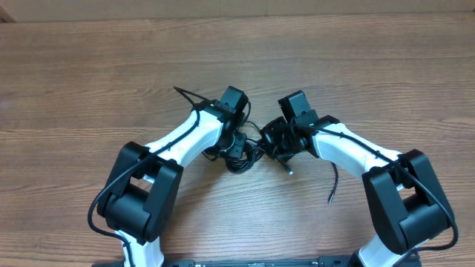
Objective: Untangle cables
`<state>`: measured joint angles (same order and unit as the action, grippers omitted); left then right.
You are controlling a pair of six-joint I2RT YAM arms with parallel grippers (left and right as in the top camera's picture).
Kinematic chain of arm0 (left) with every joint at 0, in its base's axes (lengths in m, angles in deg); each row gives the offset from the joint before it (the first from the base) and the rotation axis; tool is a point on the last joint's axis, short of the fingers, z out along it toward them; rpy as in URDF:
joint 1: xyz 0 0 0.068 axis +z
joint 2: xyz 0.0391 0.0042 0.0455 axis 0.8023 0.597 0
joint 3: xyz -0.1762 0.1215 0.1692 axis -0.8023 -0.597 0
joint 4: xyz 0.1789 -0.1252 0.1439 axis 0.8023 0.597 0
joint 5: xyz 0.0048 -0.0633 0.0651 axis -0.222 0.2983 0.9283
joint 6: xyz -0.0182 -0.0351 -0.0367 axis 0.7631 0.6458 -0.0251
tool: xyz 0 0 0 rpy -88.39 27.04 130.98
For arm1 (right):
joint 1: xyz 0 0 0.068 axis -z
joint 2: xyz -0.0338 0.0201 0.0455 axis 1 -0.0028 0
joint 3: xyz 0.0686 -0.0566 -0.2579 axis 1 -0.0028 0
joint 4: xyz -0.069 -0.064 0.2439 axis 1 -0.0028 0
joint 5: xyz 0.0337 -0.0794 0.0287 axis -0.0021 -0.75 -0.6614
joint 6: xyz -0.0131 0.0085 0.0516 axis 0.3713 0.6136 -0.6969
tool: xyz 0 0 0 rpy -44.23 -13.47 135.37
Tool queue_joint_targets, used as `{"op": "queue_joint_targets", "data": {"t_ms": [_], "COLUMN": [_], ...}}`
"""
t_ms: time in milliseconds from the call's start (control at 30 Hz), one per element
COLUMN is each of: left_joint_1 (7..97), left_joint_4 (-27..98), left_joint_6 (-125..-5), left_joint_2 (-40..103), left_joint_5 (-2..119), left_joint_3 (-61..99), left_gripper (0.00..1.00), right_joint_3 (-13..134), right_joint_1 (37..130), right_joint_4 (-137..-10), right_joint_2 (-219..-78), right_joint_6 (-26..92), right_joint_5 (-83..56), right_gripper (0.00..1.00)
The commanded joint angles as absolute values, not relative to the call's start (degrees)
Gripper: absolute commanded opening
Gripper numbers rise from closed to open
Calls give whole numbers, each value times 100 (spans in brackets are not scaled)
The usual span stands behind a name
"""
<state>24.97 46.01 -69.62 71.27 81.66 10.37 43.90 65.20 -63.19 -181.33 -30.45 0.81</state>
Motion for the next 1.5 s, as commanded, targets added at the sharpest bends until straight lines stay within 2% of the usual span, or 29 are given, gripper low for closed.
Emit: {"op": "queue_joint_targets", "data": {"t_ms": [0,300,333,367,400,533,733,1033,1167,1300,1467], "left_joint_1": [2846,2982,2982,2982,2982,2980,2975,2971,2971,2971,2971], "left_joint_4": [4839,4723,4701,4688,4684,4677,4633,4598,4601,4601,4596], "left_joint_6": [-6881,-6796,-6794,-6776,-6774,-6778,-6783,-6798,-6798,-6798,-6798], "left_joint_2": [7074,7074,7074,7074,7074,7074,7074,7074,7074,7074,7074], "left_joint_5": [8914,9119,9100,9100,9097,9097,9100,9097,9100,9100,9100], "left_joint_3": [967,746,746,746,746,746,705,705,705,702,700], "left_gripper": [4,4,4,4,4,4,4,4,4,4,4], "right_joint_3": [4401,4401,4401,4401,4401,4401,4401,4401,4401,4401,4401], "right_joint_1": [6802,7884,7903,7871,7796,7208,6544,6164,5849,5665,5593], "right_joint_4": [-6343,-6415,-6417,-6420,-6415,-6087,-5696,-5206,-5123,-5099,-5119], "right_joint_2": [-18129,-18129,-18129,-18129,-18129,-18129,-18129,-18129,-18129,-18129,-18129], "right_joint_6": [-2658,-769,-732,-734,-737,-1486,-2597,-3248,-3289,-3294,-3335], "right_joint_5": [302,2359,2520,2540,2531,1948,1384,820,291,0,-223], "right_gripper": [4,5,27,39,45,56,52,41,38,29,27]}}
